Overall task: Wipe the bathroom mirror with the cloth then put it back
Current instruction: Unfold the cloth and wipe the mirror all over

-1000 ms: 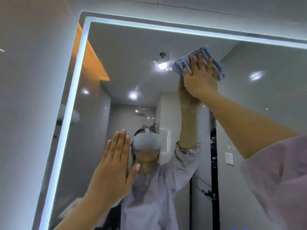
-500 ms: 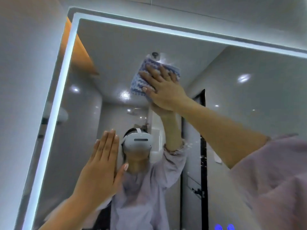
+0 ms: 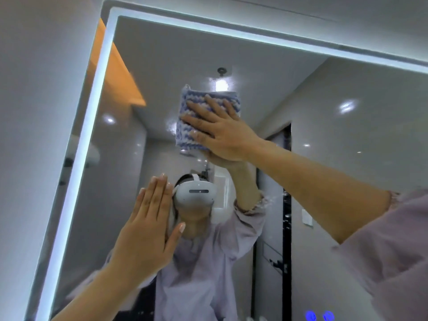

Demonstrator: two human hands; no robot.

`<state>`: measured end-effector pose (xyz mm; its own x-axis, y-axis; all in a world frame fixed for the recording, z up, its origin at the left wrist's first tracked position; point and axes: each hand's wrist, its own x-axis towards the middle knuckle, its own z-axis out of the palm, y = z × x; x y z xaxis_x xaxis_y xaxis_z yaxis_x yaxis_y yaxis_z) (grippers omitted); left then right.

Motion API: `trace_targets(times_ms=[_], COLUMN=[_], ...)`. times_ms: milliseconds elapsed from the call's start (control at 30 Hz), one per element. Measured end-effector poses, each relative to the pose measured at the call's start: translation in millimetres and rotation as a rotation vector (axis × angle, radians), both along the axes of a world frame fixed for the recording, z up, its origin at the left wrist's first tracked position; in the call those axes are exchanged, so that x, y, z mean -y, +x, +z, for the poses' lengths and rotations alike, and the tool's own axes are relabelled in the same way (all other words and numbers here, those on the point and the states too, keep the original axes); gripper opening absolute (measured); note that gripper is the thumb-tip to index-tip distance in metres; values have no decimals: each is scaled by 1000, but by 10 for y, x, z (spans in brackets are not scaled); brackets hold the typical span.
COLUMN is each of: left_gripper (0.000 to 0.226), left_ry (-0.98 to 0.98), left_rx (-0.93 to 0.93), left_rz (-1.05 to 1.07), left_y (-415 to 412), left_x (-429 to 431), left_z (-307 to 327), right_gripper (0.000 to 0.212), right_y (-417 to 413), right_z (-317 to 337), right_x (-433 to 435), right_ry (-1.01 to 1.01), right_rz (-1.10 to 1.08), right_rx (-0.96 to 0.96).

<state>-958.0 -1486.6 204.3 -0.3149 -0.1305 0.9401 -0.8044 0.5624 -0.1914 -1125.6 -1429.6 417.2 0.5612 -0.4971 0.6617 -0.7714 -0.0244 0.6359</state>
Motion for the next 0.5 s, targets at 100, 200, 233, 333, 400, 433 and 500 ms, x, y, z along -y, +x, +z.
trace_targets(times_ms=[100, 200, 233, 333, 400, 433, 500], left_gripper=[74, 74, 73, 73, 73, 73, 72], left_ry=[-3, -8, -8, -7, -9, -12, -11], left_rx=[1, -4, -5, -7, -5, -5, -8], left_rz=[-5, -8, -10, -12, 6, 7, -8], left_y=[15, 12, 8, 2, 6, 6, -2], left_x=[-2, 4, 12, 49, 64, 66, 55], left_z=[1, 2, 2, 4, -2, -2, 2], right_gripper=[48, 54, 55, 54, 52, 52, 50], right_y=[-258, -604, -634, -390, -111, 22, 235], right_z=[236, 472, 507, 441, 237, 79, -313], right_x=[-89, -198, -208, -107, -3, 41, 108], right_ry=[-134, -381, -400, -398, -380, -359, -261], right_rz=[32, -37, -69, -143, -109, -84, -34], right_rx=[210, 711, 841, 826, 596, 458, 180])
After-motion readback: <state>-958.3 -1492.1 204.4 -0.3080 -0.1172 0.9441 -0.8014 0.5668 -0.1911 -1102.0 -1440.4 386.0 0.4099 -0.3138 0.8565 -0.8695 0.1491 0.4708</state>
